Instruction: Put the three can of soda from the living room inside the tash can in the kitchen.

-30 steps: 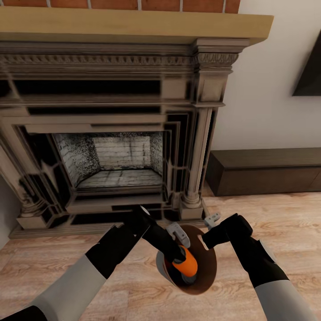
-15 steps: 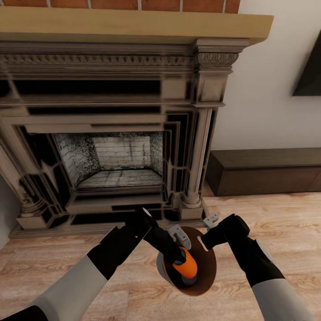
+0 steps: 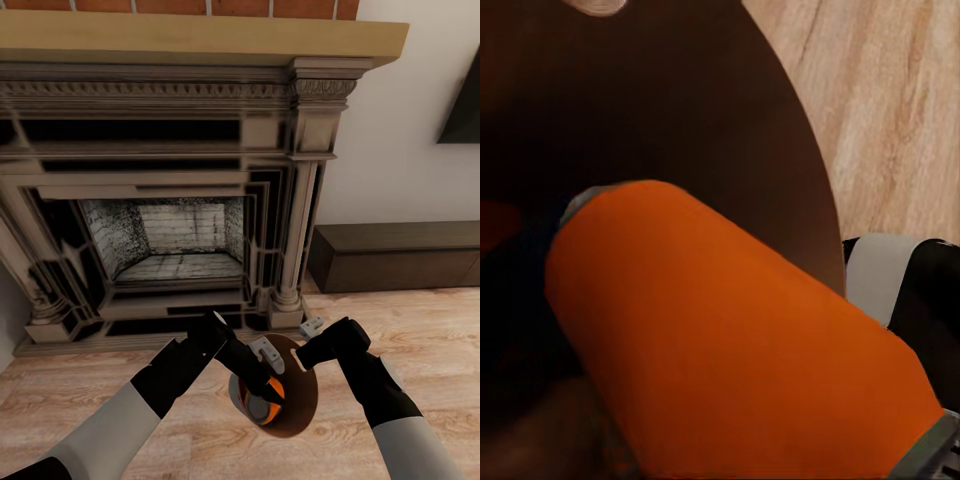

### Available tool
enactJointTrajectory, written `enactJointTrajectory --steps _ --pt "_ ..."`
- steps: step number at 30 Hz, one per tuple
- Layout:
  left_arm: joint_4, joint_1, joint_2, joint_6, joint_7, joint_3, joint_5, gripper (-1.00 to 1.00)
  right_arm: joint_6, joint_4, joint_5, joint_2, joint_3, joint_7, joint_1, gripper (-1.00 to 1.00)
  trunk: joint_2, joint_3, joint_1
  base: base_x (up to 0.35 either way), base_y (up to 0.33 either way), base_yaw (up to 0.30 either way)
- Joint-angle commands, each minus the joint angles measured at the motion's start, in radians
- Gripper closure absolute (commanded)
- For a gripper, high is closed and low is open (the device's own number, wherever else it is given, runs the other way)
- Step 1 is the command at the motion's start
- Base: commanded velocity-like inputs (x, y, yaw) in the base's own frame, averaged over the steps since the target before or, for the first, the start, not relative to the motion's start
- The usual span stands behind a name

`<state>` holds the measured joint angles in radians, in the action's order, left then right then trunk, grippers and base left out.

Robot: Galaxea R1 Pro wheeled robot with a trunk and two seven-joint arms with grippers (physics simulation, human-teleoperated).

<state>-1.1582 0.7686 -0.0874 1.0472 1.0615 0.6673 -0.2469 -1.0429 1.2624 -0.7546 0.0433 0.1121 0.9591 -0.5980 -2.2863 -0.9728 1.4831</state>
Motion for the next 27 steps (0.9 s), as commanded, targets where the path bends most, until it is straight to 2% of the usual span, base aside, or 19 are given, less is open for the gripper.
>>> enactJointTrajectory --steps 1,18,27 --pt "0.0 0.0 0.0 0.0 0.0 0.0 0.0 -1.0 -0.004 0.0 0.009 0.0 0.0 0.003 0.0 1.0 0.0 0.0 0.0 0.0 0.0 0.0" --pt "-0.017 0.0 0.009 0.0 0.004 -0.004 0.01 -1.0 -0.004 -0.002 0.01 0.002 -0.003 0.003 0.0 1.0 0.0 0.0 0.0 0.0 0.0 0.0" --pt "-0.173 -0.006 0.023 0.0 0.033 -0.011 0.02 -1.0 -0.004 -0.017 0.012 0.004 -0.005 0.003 0.0 1.0 0.0 0.0 0.0 0.0 0.0 0.0"
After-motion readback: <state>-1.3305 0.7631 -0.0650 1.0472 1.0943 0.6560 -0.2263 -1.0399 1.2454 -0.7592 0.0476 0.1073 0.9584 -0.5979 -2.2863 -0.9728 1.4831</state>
